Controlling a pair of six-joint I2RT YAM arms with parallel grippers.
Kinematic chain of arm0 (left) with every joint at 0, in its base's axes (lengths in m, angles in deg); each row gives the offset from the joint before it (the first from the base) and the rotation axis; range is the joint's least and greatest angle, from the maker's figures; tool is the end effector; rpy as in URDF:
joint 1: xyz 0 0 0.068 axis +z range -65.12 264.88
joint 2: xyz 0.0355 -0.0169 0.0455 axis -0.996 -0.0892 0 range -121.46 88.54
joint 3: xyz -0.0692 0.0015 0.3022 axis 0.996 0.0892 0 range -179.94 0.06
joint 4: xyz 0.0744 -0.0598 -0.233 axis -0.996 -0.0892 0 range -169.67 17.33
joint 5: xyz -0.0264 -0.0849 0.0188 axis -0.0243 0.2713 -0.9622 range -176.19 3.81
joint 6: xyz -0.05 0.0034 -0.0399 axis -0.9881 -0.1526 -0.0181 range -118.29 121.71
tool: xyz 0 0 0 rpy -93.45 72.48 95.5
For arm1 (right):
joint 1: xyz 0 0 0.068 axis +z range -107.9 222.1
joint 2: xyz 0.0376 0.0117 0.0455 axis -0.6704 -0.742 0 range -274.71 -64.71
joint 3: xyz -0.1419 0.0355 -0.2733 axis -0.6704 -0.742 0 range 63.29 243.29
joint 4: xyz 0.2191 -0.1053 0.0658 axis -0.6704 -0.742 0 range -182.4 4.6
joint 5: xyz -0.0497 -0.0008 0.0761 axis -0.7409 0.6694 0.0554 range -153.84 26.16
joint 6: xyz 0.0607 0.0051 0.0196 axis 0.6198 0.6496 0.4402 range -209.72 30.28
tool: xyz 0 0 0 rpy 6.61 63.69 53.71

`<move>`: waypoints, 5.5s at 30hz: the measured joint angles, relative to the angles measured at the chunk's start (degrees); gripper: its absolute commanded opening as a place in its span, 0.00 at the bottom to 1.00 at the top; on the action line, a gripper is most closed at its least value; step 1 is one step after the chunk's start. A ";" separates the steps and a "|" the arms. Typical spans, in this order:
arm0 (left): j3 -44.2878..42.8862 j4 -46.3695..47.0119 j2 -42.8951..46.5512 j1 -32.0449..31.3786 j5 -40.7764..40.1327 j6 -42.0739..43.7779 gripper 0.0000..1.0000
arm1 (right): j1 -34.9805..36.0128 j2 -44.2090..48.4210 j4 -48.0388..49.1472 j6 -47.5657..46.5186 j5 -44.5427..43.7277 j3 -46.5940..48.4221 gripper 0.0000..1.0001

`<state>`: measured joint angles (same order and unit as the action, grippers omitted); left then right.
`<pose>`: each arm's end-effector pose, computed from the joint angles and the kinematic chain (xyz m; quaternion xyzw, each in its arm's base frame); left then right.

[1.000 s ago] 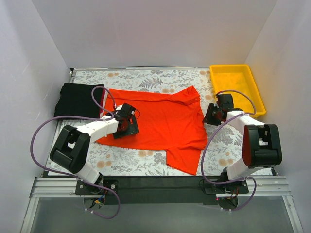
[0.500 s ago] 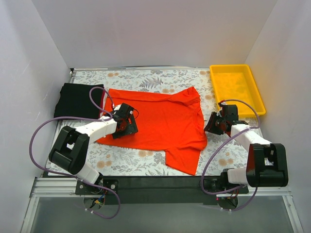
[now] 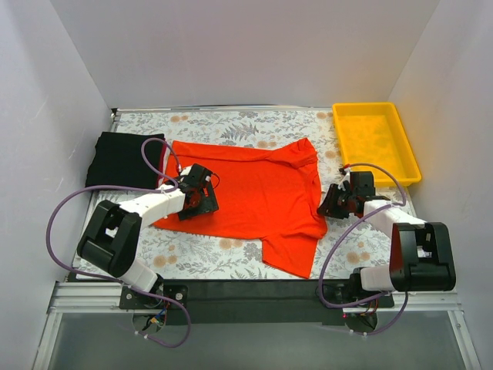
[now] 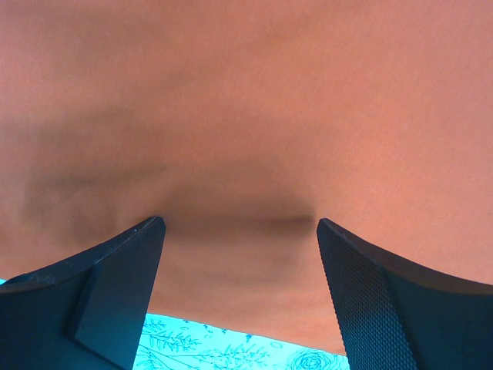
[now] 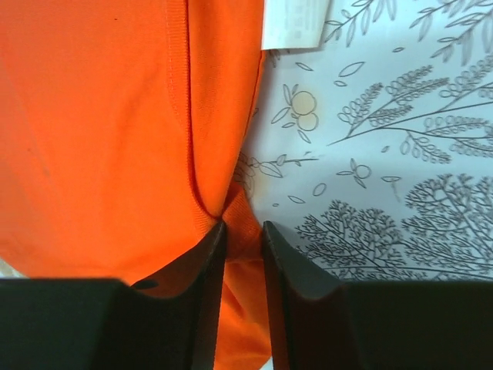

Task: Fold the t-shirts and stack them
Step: Flatten the tshirt out

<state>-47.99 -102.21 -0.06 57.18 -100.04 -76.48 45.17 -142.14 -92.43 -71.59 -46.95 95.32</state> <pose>0.2459 -0.1157 0.1939 -0.4359 0.8755 -0.0654 0.1981 0.2347 0.0269 0.1873 0.0758 0.9346 0.1953 0.2876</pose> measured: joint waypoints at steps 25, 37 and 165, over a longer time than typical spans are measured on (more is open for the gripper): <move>0.04 -0.07 0.02 0.13 -0.13 -0.26 0.73 | 16.72 10.58 -24.72 1.38 -29.31 12.04 0.49; -0.07 -0.22 0.00 0.17 -0.17 -0.20 0.73 | 19.85 13.77 -23.12 0.11 -14.27 10.84 0.34; 2.21 10.19 7.15 1.73 7.30 9.99 0.81 | 4.81 -26.27 -0.15 -1.73 -6.60 29.83 0.42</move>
<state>-45.78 -92.02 7.09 58.90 -92.74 -66.49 49.98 -168.41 -92.58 -73.31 -53.55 125.16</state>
